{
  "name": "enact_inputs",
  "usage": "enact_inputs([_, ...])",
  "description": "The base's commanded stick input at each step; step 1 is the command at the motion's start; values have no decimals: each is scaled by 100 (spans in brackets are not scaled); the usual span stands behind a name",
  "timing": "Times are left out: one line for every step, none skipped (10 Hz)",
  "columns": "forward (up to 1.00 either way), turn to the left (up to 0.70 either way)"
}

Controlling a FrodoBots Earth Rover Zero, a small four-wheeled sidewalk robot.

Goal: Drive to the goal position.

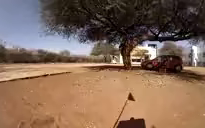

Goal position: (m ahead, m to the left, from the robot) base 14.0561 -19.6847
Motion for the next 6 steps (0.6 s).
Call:
enact_inputs([100, -27])
enact_inputs([100, -27])
enact_inputs([100, -27])
enact_inputs([100, -27])
enact_inputs([100, -27])
enact_inputs([100, -27])
